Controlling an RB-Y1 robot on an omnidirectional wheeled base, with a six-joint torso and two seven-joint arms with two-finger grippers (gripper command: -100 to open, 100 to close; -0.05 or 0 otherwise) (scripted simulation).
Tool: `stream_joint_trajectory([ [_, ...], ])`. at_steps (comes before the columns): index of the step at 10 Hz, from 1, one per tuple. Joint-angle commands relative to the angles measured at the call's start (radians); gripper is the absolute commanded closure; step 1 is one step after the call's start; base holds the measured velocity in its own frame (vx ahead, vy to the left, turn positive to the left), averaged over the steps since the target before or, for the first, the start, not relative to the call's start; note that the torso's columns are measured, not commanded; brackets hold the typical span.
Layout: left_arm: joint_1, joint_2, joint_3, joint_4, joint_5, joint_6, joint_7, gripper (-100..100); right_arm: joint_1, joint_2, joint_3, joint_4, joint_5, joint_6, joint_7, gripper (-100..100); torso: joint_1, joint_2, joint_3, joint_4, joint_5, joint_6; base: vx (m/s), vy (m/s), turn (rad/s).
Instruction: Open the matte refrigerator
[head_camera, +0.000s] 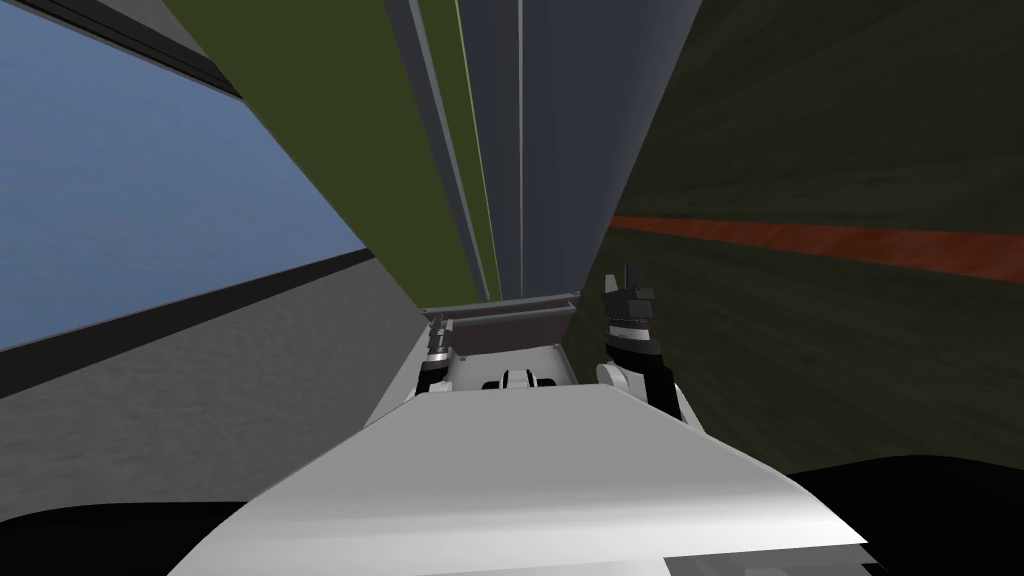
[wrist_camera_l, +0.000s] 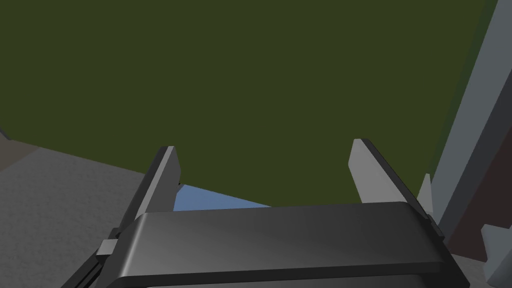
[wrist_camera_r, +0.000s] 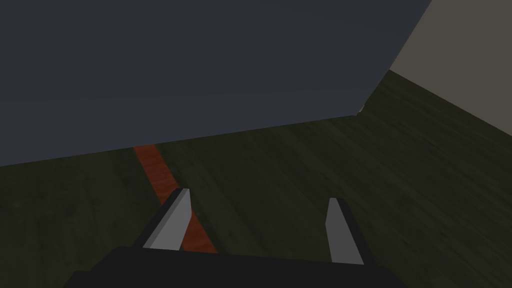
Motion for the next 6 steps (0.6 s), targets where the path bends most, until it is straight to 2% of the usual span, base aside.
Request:
stream_joint_trajectory([
  [1, -0.014, 0.002, 0.004, 0.078, -0.002, -0.047, 0.001, -100, 0.000, 0.000, 0.000, 0.000, 0.000, 0.000, 0.000, 0, 0.000, 0.001, 0.000, 0.000, 0.000, 0.000, 0.061, 0.030, -0.022],
  [4, -0.024, 0.002, 0.006, 0.161, -0.003, -0.076, 0.000, -100, 0.000, 0.000, 0.000, 0.000, 0.000, 0.000, 0.000, 0, 0.000, 0.000, 0.000, 0.000, 0.000, 0.000, 0.053, 0.029, -0.023],
  [5, -0.034, 0.001, 0.009, 0.196, -0.005, -0.105, -0.001, -100, 0.000, 0.000, 0.000, 0.000, 0.000, 0.000, 0.000, 0, 0.000, 0.001, 0.000, 0.000, 0.000, 0.000, 0.064, 0.032, -0.027],
  [6, -0.034, 0.001, 0.009, 0.219, -0.005, -0.105, -0.001, -100, 0.000, 0.000, 0.000, 0.000, 0.000, 0.000, 0.000, 0, 0.000, 0.000, 0.000, 0.000, 0.000, 0.000, 0.053, 0.030, -0.016],
])
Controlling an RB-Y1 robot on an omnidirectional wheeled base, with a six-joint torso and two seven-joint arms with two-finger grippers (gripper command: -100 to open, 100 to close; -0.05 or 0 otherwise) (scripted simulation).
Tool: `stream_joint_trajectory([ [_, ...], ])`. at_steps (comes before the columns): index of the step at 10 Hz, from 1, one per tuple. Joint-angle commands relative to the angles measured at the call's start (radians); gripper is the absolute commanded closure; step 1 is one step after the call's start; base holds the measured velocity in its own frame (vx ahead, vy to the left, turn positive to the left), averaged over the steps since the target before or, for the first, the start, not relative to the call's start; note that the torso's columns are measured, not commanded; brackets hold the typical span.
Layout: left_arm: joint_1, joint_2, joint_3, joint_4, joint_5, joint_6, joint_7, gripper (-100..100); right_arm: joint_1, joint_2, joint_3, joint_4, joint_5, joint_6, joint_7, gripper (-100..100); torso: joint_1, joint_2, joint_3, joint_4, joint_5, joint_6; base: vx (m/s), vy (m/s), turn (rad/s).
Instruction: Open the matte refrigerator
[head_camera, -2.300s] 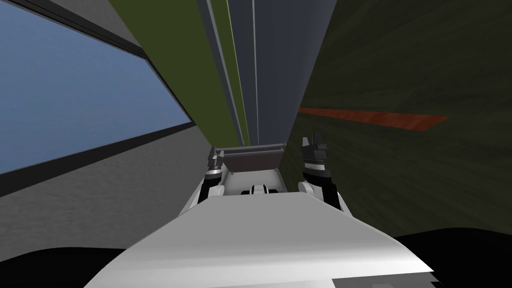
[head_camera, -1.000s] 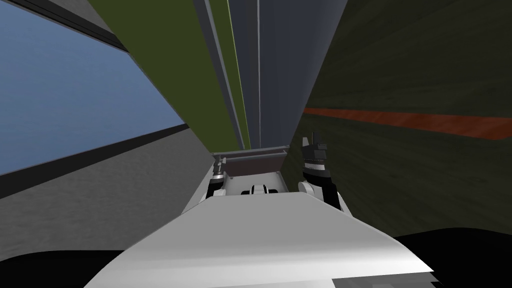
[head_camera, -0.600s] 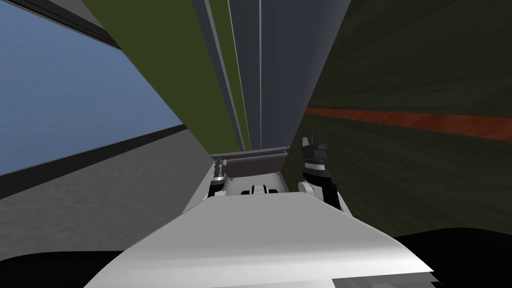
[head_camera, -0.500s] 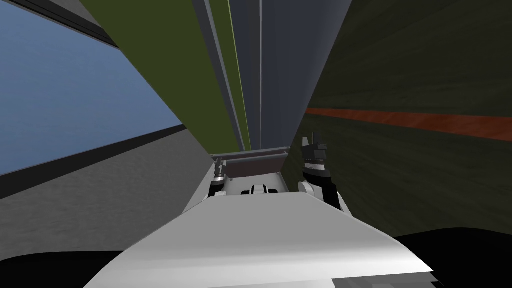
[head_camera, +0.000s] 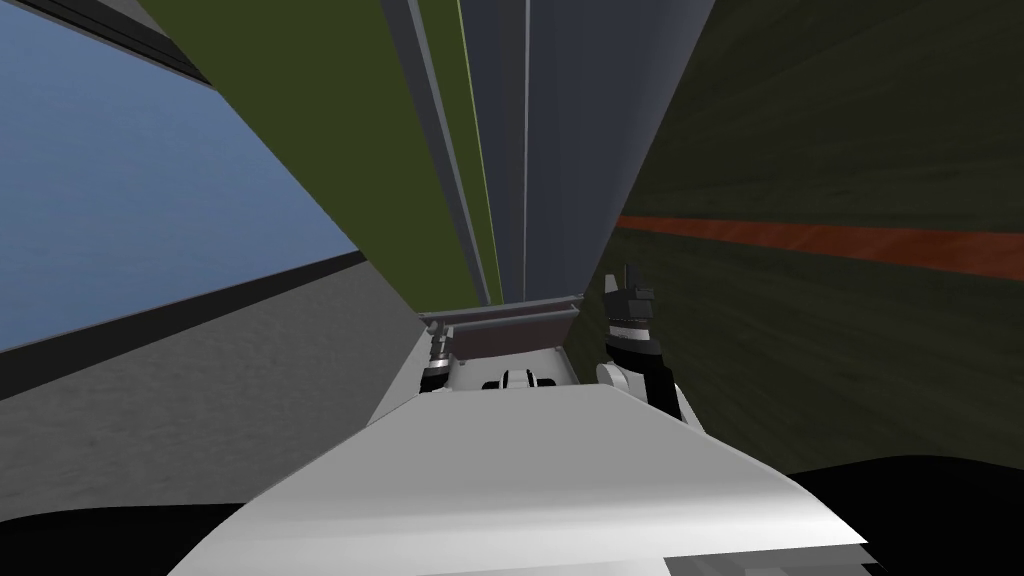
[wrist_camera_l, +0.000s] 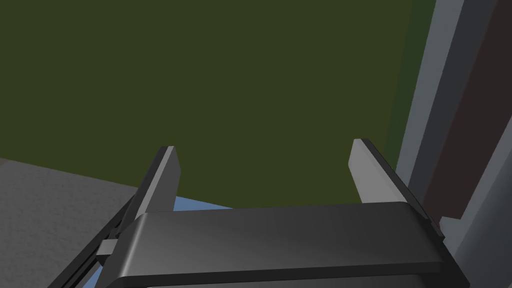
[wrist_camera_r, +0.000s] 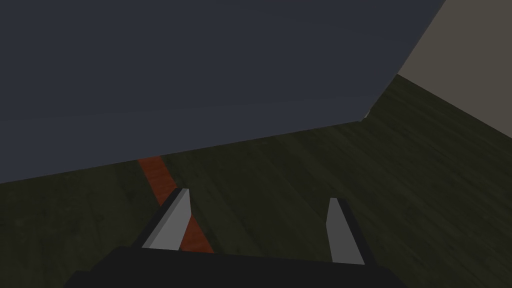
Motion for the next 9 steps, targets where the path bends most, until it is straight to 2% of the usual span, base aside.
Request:
stream_joint_trajectory([
  [1, -0.015, -0.003, 0.003, 0.075, -0.003, -0.048, -0.002, -100, 0.000, 0.000, 0.000, 0.000, 0.000, 0.000, 0.000, 0, 0.000, 0.001, 0.000, 0.000, 0.000, 0.000, 0.054, 0.035, -0.029],
  [2, -0.015, -0.003, 0.003, 0.104, -0.003, -0.048, -0.002, -100, 0.000, 0.000, 0.000, 0.000, 0.000, 0.000, 0.000, 0, 0.000, 0.000, 0.000, 0.000, 0.000, 0.000, 0.042, 0.026, -0.019],
  [3, -0.026, -0.006, 0.005, 0.129, -0.004, -0.076, -0.002, -100, 0.000, 0.000, 0.000, 0.000, 0.000, 0.000, 0.000, 0, 0.000, 0.001, 0.001, 0.000, 0.000, 0.000, 0.054, 0.019, -0.027],
  [5, -0.026, -0.006, 0.005, 0.163, -0.004, -0.076, -0.002, -100, 0.000, 0.000, 0.000, 0.000, 0.000, 0.000, 0.000, 0, 0.000, 0.000, 0.000, 0.000, 0.000, 0.000, 0.035, 0.021, -0.007],
  [6, -0.036, -0.009, 0.007, 0.202, -0.006, -0.104, -0.003, -100, 0.000, 0.000, 0.000, 0.000, 0.000, 0.000, 0.000, 0, 0.000, 0.002, 0.001, 0.000, 0.000, 0.000, 0.040, 0.028, -0.028],
  [9, -0.046, -0.012, 0.010, 0.279, -0.007, -0.130, -0.004, -100, 0.000, 0.000, 0.000, 0.000, 0.000, 0.000, 0.000, 0, 0.000, 0.000, 0.000, 0.000, 0.000, 0.000, 0.044, 0.025, -0.020],
])
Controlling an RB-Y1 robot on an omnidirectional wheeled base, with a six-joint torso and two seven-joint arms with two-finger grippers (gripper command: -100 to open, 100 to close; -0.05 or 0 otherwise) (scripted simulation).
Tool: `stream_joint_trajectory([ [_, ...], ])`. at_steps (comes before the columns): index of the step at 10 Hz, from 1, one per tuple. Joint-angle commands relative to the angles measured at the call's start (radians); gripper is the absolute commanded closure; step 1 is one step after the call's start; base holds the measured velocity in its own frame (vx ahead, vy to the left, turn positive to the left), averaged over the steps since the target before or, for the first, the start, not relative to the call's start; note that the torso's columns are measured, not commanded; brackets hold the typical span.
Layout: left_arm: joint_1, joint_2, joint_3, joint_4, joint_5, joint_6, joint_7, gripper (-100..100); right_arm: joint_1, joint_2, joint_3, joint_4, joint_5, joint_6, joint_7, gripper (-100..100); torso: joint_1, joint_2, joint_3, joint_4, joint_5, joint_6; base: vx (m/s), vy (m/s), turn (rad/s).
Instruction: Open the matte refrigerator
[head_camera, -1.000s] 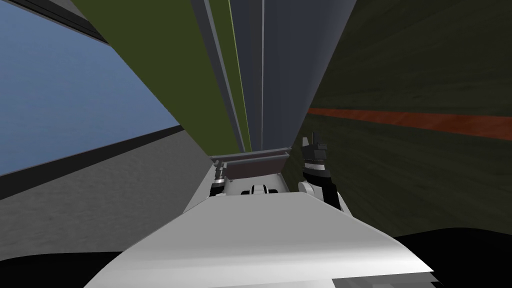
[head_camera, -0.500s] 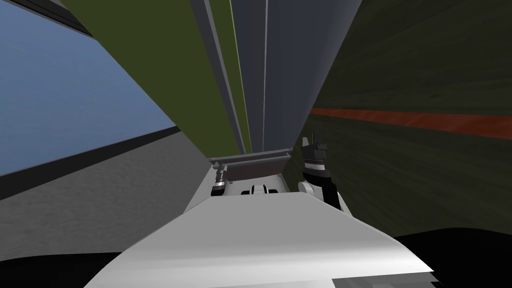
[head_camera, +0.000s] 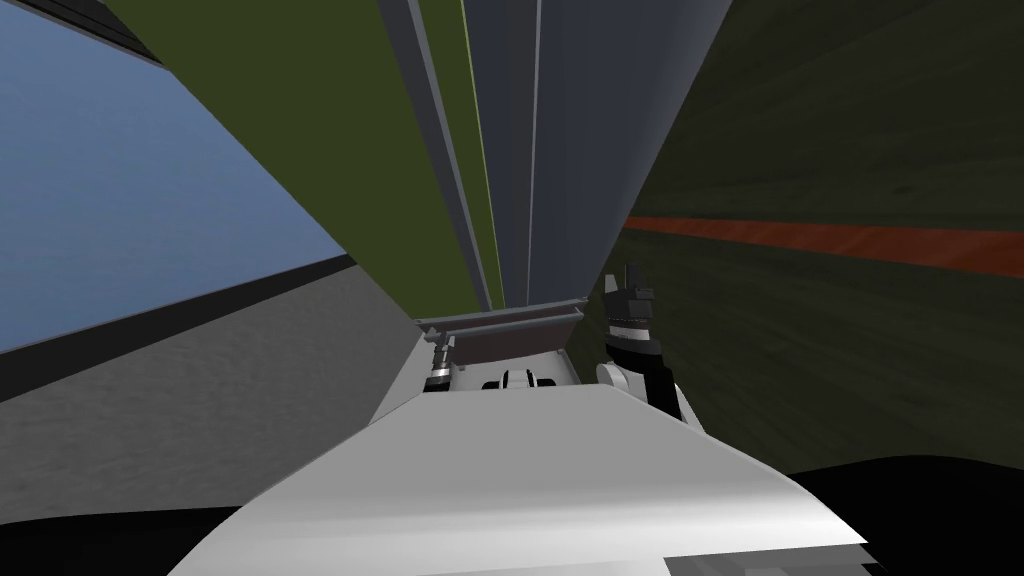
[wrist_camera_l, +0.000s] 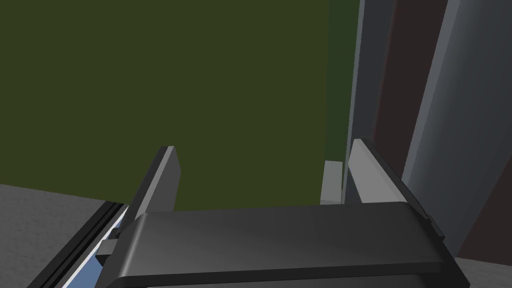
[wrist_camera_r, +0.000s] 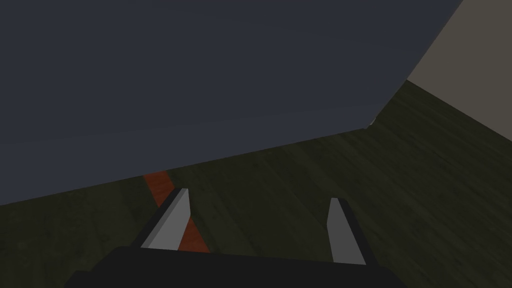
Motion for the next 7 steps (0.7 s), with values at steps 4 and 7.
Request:
stream_joint_trajectory([
  [4, -0.022, -0.012, 0.004, 0.142, -0.005, -0.068, -0.004, -100, 0.000, 0.000, 0.000, 0.000, 0.000, 0.000, 0.000, 0, 0.000, 0.002, 0.001, 0.001, 0.000, 0.000, 0.039, 0.020, -0.016],
  [7, -0.032, -0.017, 0.006, 0.208, -0.006, -0.092, -0.004, -100, 0.000, 0.000, 0.000, 0.000, 0.000, 0.000, 0.000, 0, 0.001, 0.000, 0.000, 0.000, 0.000, 0.000, 0.043, 0.027, -0.021],
])
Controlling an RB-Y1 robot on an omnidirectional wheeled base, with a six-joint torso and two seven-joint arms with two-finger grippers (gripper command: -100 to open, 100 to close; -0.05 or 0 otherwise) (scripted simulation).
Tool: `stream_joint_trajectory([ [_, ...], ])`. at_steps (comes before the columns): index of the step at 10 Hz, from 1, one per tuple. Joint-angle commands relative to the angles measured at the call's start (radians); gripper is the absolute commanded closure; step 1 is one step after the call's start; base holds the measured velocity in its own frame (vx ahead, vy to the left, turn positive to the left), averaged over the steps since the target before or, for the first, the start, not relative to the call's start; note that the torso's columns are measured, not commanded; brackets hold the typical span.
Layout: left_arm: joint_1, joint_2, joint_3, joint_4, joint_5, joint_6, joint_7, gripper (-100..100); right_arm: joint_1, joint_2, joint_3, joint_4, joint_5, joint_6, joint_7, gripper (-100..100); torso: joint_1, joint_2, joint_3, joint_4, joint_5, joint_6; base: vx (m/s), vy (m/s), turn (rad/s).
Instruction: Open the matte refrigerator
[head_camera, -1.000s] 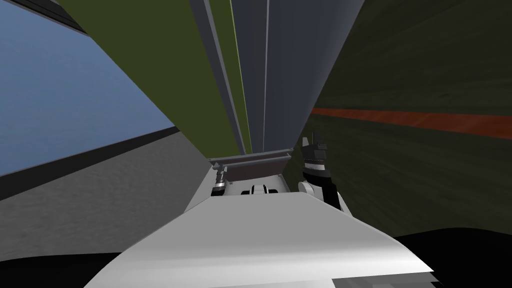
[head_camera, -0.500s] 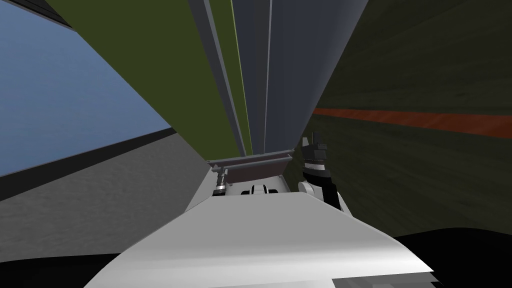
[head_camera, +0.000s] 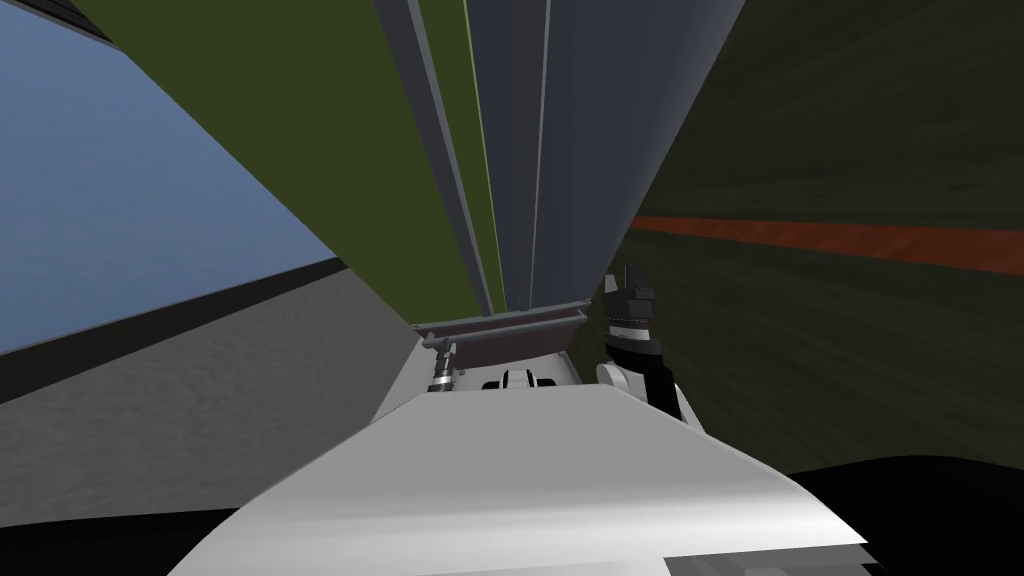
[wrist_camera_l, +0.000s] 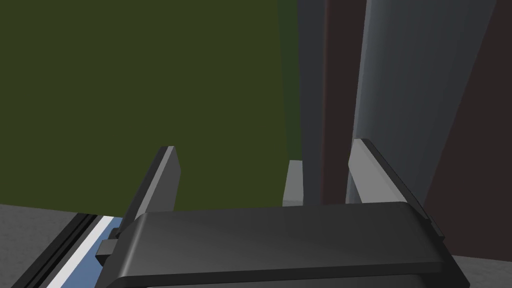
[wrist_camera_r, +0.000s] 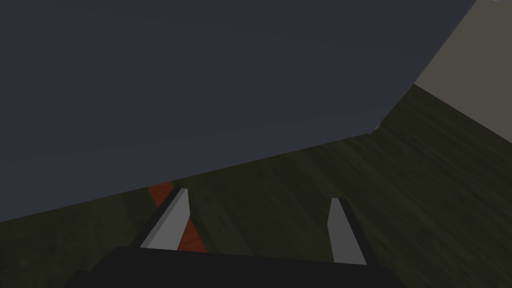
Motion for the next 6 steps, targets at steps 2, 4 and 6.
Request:
stream_joint_trajectory([
  [2, -0.015, -0.008, 0.003, 0.095, -0.002, -0.039, -0.002, -100, 0.000, 0.000, 0.000, 0.000, 0.000, 0.000, 0.000, 0, -0.001, 0.001, 0.000, 0.000, 0.000, 0.000, 0.046, 0.026, -0.016],
  [4, -0.024, -0.013, 0.005, 0.145, -0.004, -0.061, -0.002, -100, 0.000, 0.000, 0.000, 0.000, 0.000, 0.000, 0.000, 0, -0.001, 0.001, 0.001, 0.000, 0.000, 0.000, 0.041, 0.024, -0.018],
  [6, -0.033, -0.019, 0.006, 0.193, -0.005, -0.082, -0.003, -100, 0.000, 0.000, 0.000, 0.000, 0.000, 0.000, 0.000, 0, -0.001, 0.001, 0.001, 0.000, 0.000, 0.000, 0.037, 0.022, -0.018],
])
